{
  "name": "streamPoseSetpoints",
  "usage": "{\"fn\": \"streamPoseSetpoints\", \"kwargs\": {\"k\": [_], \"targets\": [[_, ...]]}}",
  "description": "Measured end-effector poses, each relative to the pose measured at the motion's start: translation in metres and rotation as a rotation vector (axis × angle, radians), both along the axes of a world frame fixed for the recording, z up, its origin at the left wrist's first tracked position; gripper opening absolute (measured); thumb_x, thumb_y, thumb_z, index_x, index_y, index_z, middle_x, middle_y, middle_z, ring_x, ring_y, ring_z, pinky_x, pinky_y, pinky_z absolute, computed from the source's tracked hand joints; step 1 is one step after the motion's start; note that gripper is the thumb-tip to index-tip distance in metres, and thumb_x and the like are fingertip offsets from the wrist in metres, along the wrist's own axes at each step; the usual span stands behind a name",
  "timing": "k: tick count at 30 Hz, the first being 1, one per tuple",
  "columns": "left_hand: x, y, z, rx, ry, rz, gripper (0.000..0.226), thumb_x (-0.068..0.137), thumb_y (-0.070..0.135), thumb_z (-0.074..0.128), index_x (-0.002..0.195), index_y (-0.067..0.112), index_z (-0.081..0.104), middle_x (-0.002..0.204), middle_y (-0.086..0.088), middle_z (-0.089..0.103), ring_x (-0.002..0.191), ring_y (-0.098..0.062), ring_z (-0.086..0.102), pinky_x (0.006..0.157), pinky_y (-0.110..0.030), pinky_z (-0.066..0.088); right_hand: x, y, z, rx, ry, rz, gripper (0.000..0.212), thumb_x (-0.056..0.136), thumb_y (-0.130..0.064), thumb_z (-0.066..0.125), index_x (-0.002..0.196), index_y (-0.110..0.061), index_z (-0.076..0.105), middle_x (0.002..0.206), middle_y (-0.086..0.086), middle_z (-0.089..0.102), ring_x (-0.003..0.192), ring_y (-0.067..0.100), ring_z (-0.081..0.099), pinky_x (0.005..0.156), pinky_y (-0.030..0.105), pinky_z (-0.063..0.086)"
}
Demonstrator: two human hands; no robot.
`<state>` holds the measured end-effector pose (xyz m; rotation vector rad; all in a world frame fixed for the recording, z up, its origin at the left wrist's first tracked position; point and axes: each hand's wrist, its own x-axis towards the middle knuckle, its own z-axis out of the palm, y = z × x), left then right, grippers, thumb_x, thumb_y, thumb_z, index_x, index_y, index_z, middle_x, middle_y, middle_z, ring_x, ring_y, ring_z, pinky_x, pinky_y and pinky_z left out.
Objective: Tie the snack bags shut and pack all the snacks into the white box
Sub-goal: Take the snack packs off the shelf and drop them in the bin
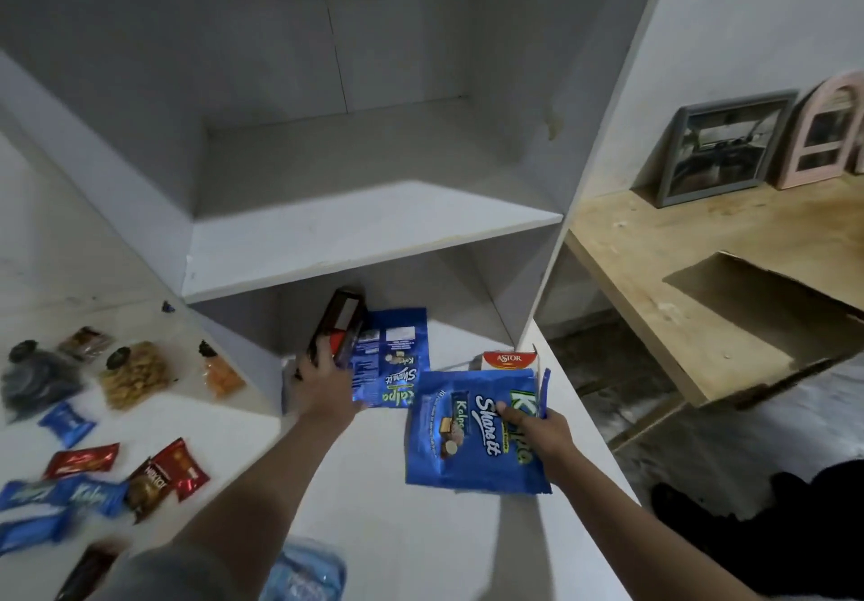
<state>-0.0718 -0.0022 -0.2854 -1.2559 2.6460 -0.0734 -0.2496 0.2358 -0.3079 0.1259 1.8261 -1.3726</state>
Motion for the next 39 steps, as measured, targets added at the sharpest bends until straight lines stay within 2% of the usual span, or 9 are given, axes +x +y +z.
{"fn": "streamPoseSetpoints", "kwargs": {"k": [5, 8, 11, 14, 18, 22, 28, 33, 39], "targets": [[0.025, 0.027, 0.003, 0.001, 0.073, -0.065, 0.084, 0.048, 0.065, 0.079, 0.120, 0.028, 0.057, 0.120, -0.019, 0.052, 0.109, -0.039, 0.053, 0.090, -0.061, 0.040, 0.011, 0.015, 0.002, -0.057, -0.006, 0.022, 0.040, 0.069, -0.026, 0.084, 0.099, -0.004, 0.068, 0.083, 0.013, 0.076, 0.073, 0.031, 0.073, 0.070, 0.043, 0.060], [0.032, 0.035, 0.007, 0.090, 0.275, -0.060, 0.066, 0.063, 0.060, 0.070, 0.110, 0.017, 0.054, 0.104, -0.014, 0.056, 0.089, -0.033, 0.060, 0.082, -0.051, 0.047, 0.013, 0.028, 0.002, -0.115, -0.042, -0.007, 0.039, 0.073, -0.022, 0.081, 0.102, 0.000, 0.067, 0.085, 0.017, 0.075, 0.075, 0.035, 0.073, 0.067, 0.041, 0.060], [0.025, 0.049, 0.020, 0.282, 0.657, 0.063, 0.047, 0.089, 0.039, 0.058, 0.120, 0.006, 0.047, 0.113, -0.015, 0.050, 0.088, -0.033, 0.063, 0.072, -0.038, 0.051, 0.016, 0.043, 0.002, -0.175, -0.083, -0.055, 0.035, 0.075, -0.020, 0.079, 0.101, 0.001, 0.067, 0.086, 0.020, 0.074, 0.076, 0.035, 0.073, 0.063, 0.036, 0.059], [0.010, 0.054, 0.023, 0.352, 0.795, 0.226, 0.042, 0.090, 0.022, 0.061, 0.125, 0.003, 0.047, 0.120, -0.017, 0.050, 0.103, -0.034, 0.057, 0.077, -0.034, 0.043, 0.018, 0.055, 0.001, -0.207, -0.135, -0.098, 0.035, 0.075, -0.020, 0.079, 0.099, 0.003, 0.068, 0.088, 0.022, 0.074, 0.079, 0.037, 0.072, 0.073, 0.041, 0.058], [-0.011, 0.050, 0.014, 0.530, 0.781, 0.505, 0.067, 0.075, 0.042, 0.076, 0.127, 0.009, 0.051, 0.126, -0.017, 0.054, 0.115, -0.035, 0.050, 0.093, -0.041, 0.044, 0.022, 0.068, 0.001, -0.234, -0.174, -0.095, 0.041, 0.073, -0.022, 0.080, 0.102, 0.004, 0.067, 0.093, 0.024, 0.073, 0.086, 0.040, 0.071, 0.084, 0.049, 0.056], [-0.020, 0.050, 0.010, 0.688, 0.697, 0.825, 0.118, 0.036, 0.081, 0.074, 0.123, 0.006, 0.049, 0.122, -0.016, 0.057, 0.112, -0.033, 0.053, 0.094, -0.042, 0.049, 0.027, 0.078, 0.000, -0.253, -0.122, -0.064, 0.036, 0.077, -0.020, 0.077, 0.102, 0.004, 0.067, 0.091, 0.023, 0.073, 0.083, 0.038, 0.071, 0.073, 0.040, 0.057], [-0.047, 0.033, -0.012, 0.862, 0.798, 0.934, 0.133, 0.011, 0.072, 0.083, 0.121, 0.011, 0.044, 0.120, -0.007, 0.056, 0.108, -0.028, 0.057, 0.086, -0.042, 0.053, 0.027, 0.083, -0.002, -0.253, -0.081, -0.004, 0.035, 0.077, -0.020, 0.077, 0.102, 0.002, 0.067, 0.090, 0.021, 0.074, 0.083, 0.037, 0.072, 0.071, 0.040, 0.058], [-0.066, 0.053, 0.006, 1.141, 1.031, 0.999, 0.092, 0.047, 0.032, 0.093, 0.125, 0.007, 0.051, 0.105, -0.014, 0.069, 0.081, -0.027, 0.068, 0.060, -0.034, 0.053, 0.024, 0.086, -0.004, -0.255, -0.102, 0.030, 0.037, 0.076, -0.022, 0.078, 0.103, 0.001, 0.067, 0.092, 0.021, 0.074, 0.085, 0.038, 0.071, 0.077, 0.044, 0.058], [-0.059, 0.076, 0.014, 0.985, 1.145, 1.113, 0.090, 0.055, 0.024, 0.090, 0.126, 0.007, 0.038, 0.104, -0.015, 0.063, 0.082, -0.033, 0.065, 0.062, -0.040, 0.052, 0.022, 0.088, -0.004, -0.267, -0.115, 0.027, 0.037, 0.077, -0.022, 0.077, 0.104, 0.001, 0.067, 0.092, 0.019, 0.074, 0.084, 0.036, 0.072, 0.074, 0.041, 0.058]]}}
